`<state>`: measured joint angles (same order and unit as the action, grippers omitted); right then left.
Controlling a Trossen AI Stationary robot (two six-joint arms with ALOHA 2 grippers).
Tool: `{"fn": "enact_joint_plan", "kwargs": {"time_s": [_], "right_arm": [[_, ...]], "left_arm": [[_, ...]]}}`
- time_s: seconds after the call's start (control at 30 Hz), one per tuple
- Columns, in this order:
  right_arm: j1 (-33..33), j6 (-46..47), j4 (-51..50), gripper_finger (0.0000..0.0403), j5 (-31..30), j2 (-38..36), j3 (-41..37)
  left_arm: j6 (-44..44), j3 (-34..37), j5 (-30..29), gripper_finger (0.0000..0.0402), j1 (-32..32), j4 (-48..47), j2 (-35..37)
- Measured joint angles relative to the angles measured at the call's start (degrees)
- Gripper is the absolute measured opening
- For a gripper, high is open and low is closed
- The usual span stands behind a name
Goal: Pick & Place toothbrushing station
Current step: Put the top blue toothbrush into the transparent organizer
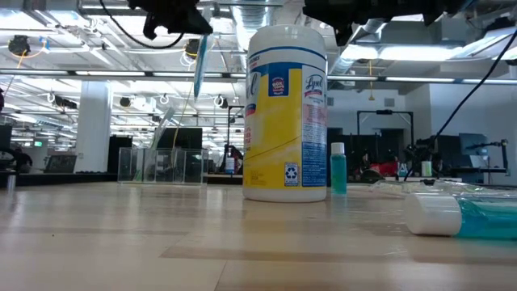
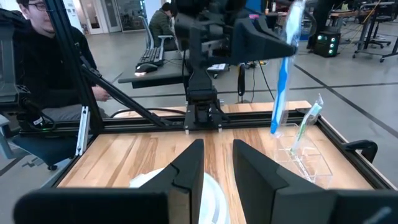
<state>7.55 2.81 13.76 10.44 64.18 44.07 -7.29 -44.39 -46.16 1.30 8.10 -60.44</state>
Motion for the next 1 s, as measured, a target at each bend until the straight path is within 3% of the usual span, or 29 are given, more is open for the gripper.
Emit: {"fn": "enact_joint_plan", "kwargs": {"time_s": [0.2, 0.53, 1.0], "right_arm": [[0.0, -0.2, 0.0, 0.0077, 0.0, 0.0, 0.0], [0.0, -0.4, 0.0, 0.0077, 0.0, 0.0, 0.0], [0.0, -0.4, 0.0, 0.0077, 0.0, 0.0, 0.0]], "left_arm": [[-4.1, 6.9, -0.6, 0.0006, 2.7, 0.0, 6.4], [-6.5, 15.6, -6.5, 0.0006, 4.9, 0.1, 15.1], [-8.2, 21.2, -9.5, 0.0006, 10.4, 0.0, 16.5]]}}
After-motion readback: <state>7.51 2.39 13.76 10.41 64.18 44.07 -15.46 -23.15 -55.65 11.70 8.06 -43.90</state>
